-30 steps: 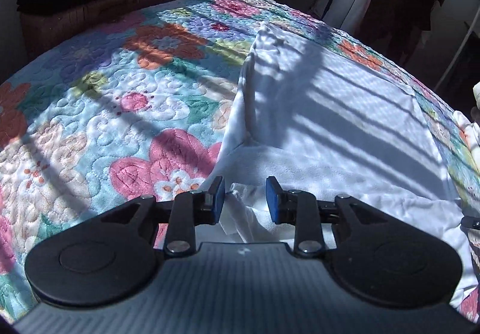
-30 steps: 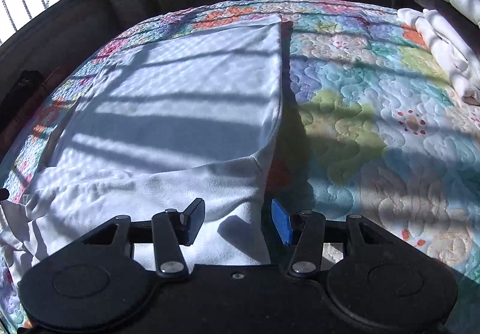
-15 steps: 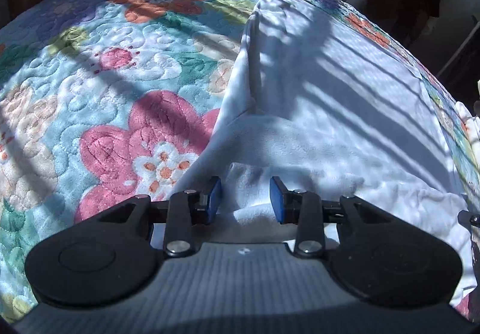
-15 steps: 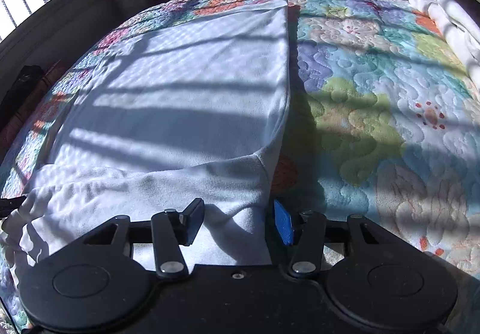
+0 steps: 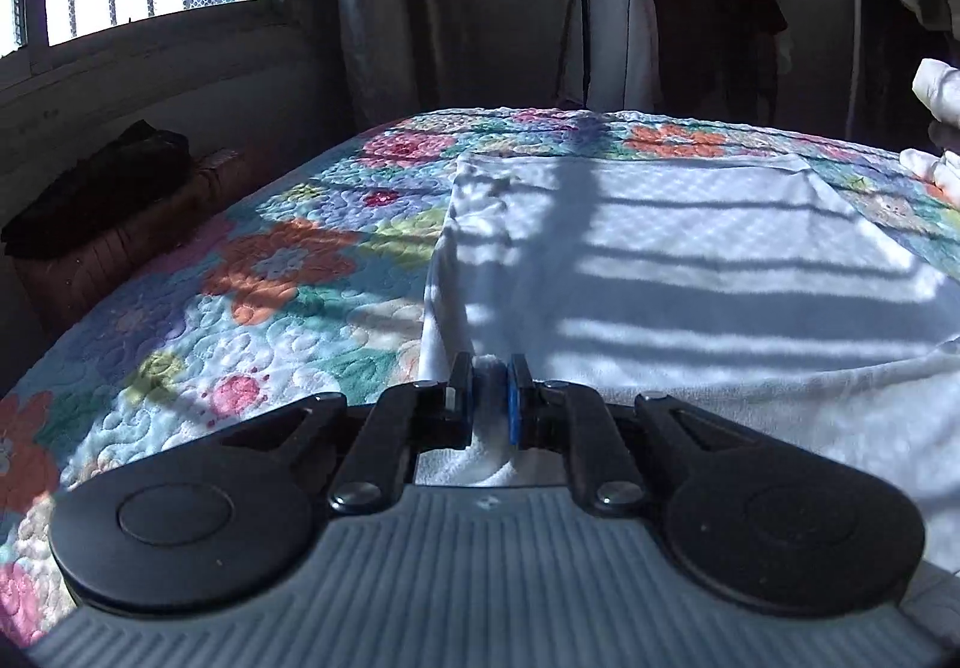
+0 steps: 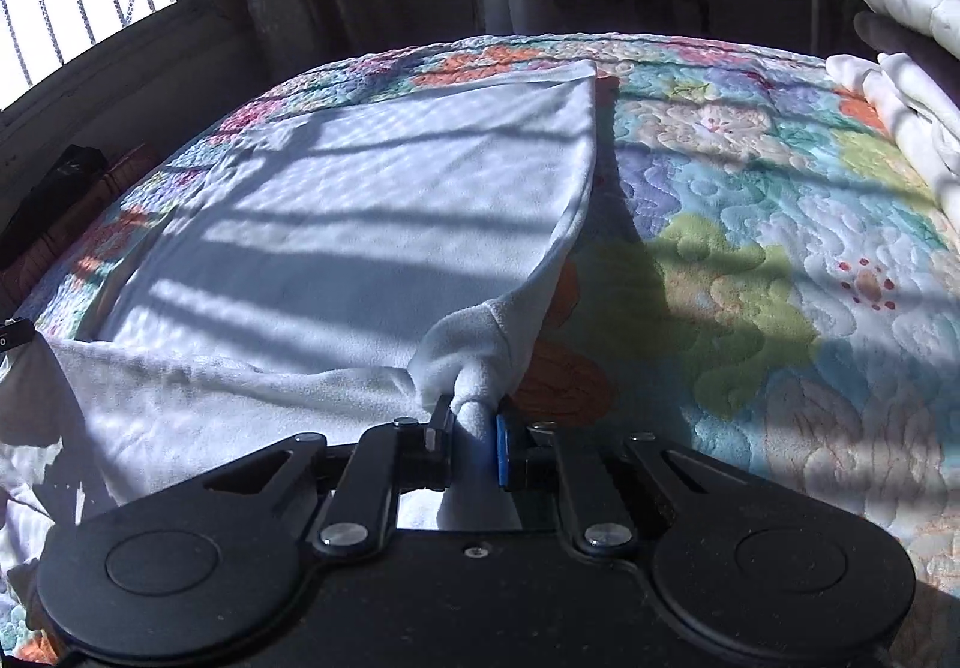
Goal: Fold clothes
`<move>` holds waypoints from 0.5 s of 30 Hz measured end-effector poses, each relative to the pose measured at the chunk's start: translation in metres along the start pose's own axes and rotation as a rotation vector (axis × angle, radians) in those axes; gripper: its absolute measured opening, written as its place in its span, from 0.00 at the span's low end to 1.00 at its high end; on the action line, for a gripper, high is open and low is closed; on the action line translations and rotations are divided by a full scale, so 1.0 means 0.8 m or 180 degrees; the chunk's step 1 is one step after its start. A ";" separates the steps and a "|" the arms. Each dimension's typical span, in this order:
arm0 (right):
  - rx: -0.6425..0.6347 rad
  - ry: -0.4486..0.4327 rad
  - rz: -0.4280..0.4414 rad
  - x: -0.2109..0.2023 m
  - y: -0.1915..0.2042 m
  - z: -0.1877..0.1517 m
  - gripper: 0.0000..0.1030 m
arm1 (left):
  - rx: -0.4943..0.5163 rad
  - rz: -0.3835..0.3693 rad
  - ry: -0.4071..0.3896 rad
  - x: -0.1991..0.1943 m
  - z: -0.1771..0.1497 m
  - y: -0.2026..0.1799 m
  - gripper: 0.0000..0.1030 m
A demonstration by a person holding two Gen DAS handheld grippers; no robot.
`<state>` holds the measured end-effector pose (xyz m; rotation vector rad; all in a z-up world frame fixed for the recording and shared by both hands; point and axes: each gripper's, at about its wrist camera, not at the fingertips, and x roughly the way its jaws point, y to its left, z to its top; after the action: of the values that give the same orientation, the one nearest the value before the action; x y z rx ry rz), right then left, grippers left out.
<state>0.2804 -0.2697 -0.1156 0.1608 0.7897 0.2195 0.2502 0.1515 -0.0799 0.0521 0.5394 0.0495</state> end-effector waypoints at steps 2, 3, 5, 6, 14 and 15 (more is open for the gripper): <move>0.0152 -0.0061 -0.0017 -0.004 -0.009 -0.001 0.13 | -0.0012 -0.0047 0.0210 0.015 -0.001 0.001 0.11; 0.0165 -0.0017 -0.0040 0.001 -0.012 -0.003 0.13 | -0.0052 -0.0041 0.0343 0.026 -0.008 0.003 0.12; 0.0183 0.0080 -0.0086 0.012 -0.018 -0.009 0.13 | -0.0106 0.0039 0.0543 0.047 -0.025 0.006 0.13; 0.0185 0.0102 -0.0095 0.013 -0.017 -0.009 0.13 | -0.0078 0.0119 0.0587 0.054 -0.034 0.006 0.12; -0.0006 0.0048 -0.0351 -0.038 0.006 0.004 0.32 | -0.0313 0.0220 0.0738 0.039 -0.023 0.024 0.43; -0.0106 0.0047 -0.0242 -0.047 0.016 0.002 0.32 | -0.0386 0.0209 0.0872 0.041 -0.024 0.029 0.59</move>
<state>0.2545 -0.2672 -0.0859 0.0975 0.8049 0.1622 0.2676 0.1771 -0.1116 -0.0564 0.8075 0.1550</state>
